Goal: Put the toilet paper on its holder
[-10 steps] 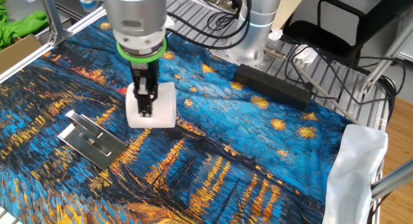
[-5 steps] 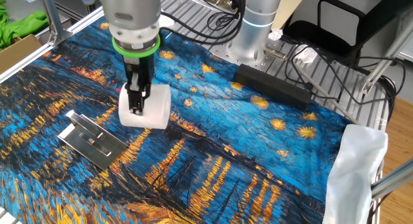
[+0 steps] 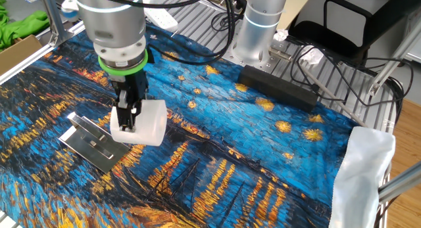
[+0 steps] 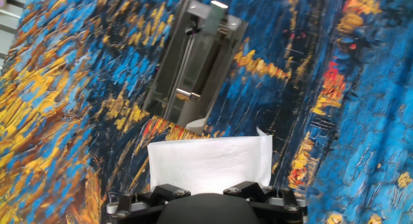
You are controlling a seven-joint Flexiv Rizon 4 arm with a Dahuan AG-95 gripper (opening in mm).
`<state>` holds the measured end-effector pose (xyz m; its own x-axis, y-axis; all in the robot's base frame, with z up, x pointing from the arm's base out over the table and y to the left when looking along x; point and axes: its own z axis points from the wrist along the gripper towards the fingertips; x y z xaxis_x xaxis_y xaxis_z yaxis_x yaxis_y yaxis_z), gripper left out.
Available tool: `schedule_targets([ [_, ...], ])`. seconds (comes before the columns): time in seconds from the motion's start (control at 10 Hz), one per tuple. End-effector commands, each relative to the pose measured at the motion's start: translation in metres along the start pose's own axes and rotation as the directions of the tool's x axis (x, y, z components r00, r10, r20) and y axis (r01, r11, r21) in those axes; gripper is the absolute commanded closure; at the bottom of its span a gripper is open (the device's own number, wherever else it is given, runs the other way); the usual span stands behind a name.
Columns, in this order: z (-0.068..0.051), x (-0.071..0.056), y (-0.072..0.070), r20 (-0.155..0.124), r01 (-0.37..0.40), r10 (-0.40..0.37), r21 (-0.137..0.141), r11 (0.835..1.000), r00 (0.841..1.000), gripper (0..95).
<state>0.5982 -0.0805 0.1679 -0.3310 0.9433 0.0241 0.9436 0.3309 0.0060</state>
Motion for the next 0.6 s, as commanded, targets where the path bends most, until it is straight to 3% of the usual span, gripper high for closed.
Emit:
schedule_targets([
  [0.1,0.0020,0.0022,-0.0017,0.042,-0.001,0.004,-0.070,0.998,0.999,95.0],
  [0.3,0.0081,0.0017,0.0005,0.034,0.010,-0.007,-0.070,0.997,0.999,95.0],
  [0.6,0.0109,-0.0014,0.0057,0.044,0.006,-0.003,-0.067,0.998,0.999,95.0],
])
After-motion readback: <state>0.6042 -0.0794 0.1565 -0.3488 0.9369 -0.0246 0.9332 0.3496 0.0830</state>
